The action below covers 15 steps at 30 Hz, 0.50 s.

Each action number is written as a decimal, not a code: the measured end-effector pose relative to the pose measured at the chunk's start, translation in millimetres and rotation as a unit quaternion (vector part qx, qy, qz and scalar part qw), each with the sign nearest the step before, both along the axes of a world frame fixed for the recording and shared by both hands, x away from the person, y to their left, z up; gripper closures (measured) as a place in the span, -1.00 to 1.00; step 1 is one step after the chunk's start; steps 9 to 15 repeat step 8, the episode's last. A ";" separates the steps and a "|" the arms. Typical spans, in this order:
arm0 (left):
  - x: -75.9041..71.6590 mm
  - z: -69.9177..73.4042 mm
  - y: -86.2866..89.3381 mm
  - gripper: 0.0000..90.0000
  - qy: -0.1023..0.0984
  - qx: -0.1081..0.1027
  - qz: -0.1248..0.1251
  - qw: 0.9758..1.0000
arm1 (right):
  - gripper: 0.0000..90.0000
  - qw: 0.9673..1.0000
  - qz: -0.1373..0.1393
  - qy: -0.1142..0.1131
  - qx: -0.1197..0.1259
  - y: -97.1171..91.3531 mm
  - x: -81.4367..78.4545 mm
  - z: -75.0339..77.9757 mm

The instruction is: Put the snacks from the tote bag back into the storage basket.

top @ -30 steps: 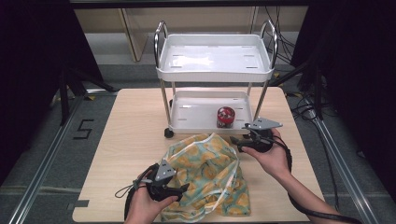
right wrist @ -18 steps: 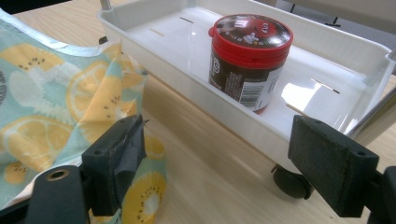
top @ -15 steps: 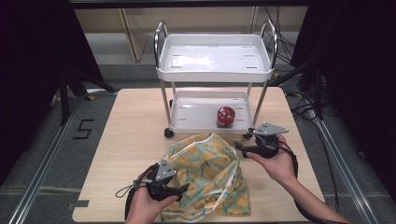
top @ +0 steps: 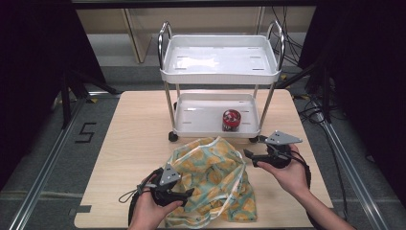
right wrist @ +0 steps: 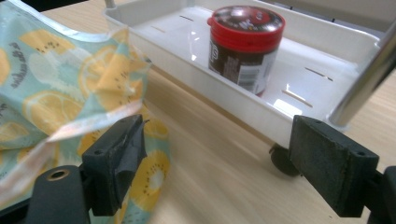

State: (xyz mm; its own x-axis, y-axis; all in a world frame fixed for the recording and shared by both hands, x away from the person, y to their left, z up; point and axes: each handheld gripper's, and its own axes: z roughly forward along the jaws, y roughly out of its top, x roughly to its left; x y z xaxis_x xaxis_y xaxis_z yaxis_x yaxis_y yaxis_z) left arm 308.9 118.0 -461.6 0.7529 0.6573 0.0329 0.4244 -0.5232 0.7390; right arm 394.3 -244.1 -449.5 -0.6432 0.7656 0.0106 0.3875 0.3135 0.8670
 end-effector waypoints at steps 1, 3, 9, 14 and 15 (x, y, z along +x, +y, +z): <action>0.0 -0.6 -0.2 -0.42 0.000 -0.003 0.001 1.000 | -0.56 1.000 0.004 -0.008 -0.007 -2.5 1.1 -1.2; -0.8 -1.8 -0.6 -0.42 0.008 -0.011 0.009 1.000 | -0.56 1.000 -0.005 0.000 0.001 -3.9 -1.4 -3.8; -0.5 -5.6 -2.5 -0.42 0.005 -0.038 0.025 0.999 | -0.55 1.000 -0.005 -0.007 0.000 -9.8 -2.0 -6.6; -0.5 -5.6 -2.5 -0.42 0.005 -0.038 0.025 0.999 | -0.55 1.000 -0.005 -0.007 0.000 -9.8 -2.0 -6.6; -0.5 -5.6 -2.5 -0.42 0.005 -0.038 0.025 0.999 | -0.55 1.000 -0.005 -0.007 0.000 -9.8 -2.0 -6.6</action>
